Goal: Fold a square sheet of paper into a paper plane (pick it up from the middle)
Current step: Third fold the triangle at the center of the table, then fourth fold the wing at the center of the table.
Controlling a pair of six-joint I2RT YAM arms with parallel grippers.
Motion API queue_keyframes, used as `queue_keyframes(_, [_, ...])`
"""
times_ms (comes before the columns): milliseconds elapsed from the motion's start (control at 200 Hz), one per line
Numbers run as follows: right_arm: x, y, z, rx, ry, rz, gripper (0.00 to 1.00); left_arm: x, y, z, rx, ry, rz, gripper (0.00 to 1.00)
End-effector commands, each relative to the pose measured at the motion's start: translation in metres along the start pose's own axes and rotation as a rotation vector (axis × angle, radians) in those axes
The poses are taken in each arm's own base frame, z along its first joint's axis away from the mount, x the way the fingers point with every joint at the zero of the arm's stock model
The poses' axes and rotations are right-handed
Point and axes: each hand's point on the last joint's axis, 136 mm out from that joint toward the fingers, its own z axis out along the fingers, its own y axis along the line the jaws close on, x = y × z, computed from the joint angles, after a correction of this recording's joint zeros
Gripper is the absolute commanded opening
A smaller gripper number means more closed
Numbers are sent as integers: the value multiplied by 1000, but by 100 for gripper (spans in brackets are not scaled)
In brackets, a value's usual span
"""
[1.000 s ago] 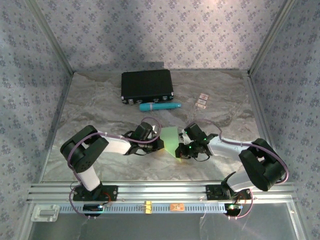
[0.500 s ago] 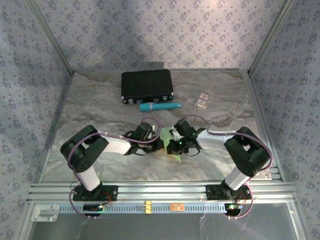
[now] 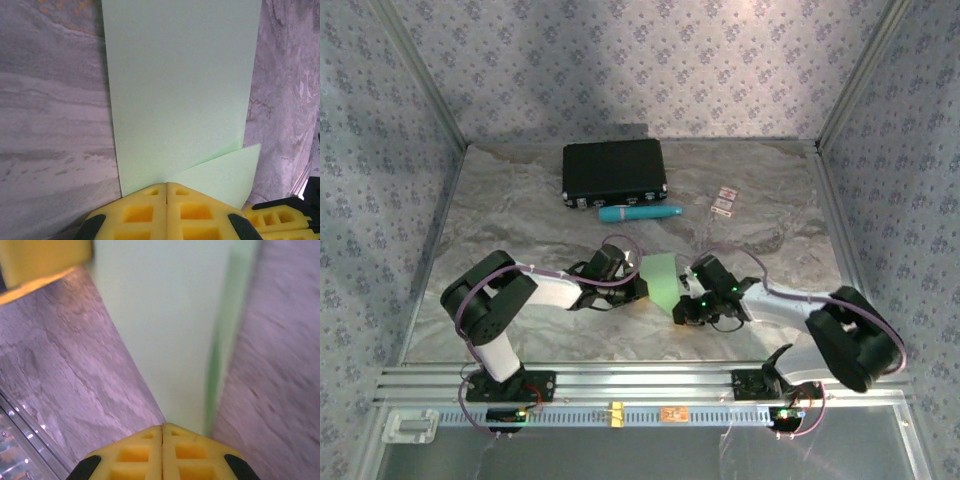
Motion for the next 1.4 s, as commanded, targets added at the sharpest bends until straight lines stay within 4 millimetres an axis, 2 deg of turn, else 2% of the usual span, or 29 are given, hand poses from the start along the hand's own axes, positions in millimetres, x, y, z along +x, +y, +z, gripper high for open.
queue_keyframes(0, [15,-16,-14,37,7,38,9,2,29,-2,-101,-12,-51,0])
queue_keyframes(180, [-7,-16,-42,68,-134,40,19,0,14,-7,-51,-49,-57,1])
queue_keyframes(270, [-17,-14,-50,83,-183,36,25,-3,0,-12,-24,-68,-29,7])
queue_keyframes(430, [-29,-15,-54,97,-231,56,38,-12,-9,-25,-48,-106,30,15])
queue_keyframes(620, [-38,-13,-53,83,-255,78,45,-20,-13,-40,-55,-137,47,23])
queue_keyframes(954, [-51,-9,-45,61,-251,96,50,-36,-2,-64,-66,-187,9,31])
queue_keyframes(1394, [-66,6,-32,10,-203,70,50,-41,13,-84,-70,-228,-49,41])
